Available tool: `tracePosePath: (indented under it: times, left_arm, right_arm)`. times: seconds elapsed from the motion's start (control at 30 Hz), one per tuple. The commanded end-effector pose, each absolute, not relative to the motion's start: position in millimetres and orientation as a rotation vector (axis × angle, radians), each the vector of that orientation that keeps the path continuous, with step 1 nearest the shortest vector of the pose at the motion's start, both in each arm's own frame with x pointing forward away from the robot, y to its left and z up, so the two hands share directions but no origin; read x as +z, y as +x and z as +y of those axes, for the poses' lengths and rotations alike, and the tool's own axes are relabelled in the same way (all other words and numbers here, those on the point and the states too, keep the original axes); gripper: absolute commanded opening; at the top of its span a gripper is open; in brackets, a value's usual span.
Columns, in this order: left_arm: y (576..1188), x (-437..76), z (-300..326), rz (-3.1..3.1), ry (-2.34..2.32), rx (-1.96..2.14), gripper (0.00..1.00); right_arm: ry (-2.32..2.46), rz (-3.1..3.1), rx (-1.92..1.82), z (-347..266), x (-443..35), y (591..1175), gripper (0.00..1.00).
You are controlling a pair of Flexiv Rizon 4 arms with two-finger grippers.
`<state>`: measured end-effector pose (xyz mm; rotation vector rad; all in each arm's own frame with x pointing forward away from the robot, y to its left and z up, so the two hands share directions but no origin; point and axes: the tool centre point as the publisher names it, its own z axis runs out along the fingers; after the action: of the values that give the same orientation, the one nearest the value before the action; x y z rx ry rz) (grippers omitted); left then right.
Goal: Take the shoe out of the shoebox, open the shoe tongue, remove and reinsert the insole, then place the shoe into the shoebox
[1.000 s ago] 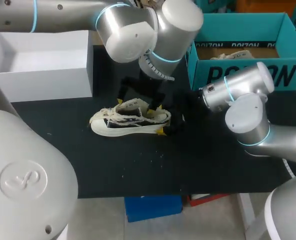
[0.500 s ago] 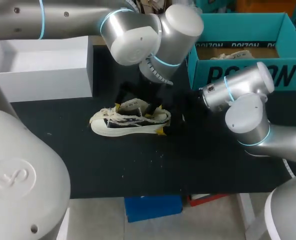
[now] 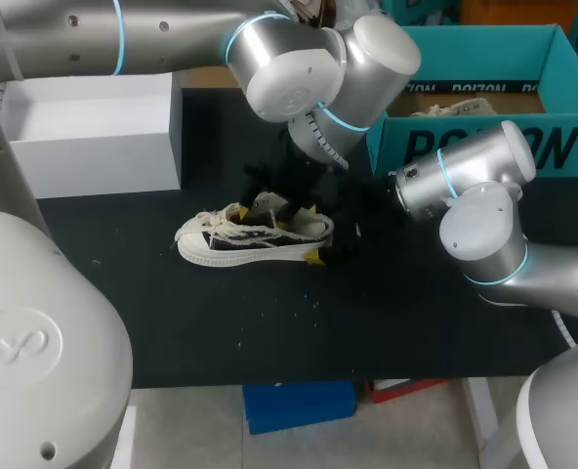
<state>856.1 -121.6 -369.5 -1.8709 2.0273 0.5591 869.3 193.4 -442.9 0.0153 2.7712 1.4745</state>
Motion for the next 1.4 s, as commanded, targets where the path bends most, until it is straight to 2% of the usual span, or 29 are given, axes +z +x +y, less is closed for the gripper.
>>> tracePosePath:
  times: [0.03,0.07,0.1,0.13,1.4]
  left_arm:
    - [859.0,-375.9,-126.2,2.015,-1.859,0.59,0.33]
    - [859.1,-376.2,-126.0,2.012,-1.853,0.6,0.25]
    - [859.2,-376.5,-125.9,2.009,-1.855,0.605,0.07]
    - [859.4,-376.6,-125.8,2.009,-1.855,0.605,0.0]
    - [856.7,-316.4,-94.6,1.887,-1.914,0.287,0.0]
  right_arm:
    - [0.017,2.773,1.472,194.9,-444.7,870.4,0.0]
    - [0.017,2.773,1.472,194.9,-444.7,870.4,0.0]
    - [0.017,2.773,1.472,194.9,-444.7,870.4,0.0]
    - [0.017,2.773,1.472,194.9,-444.7,870.4,0.0]
    - [0.017,2.773,1.472,194.9,-444.7,870.4,0.0]
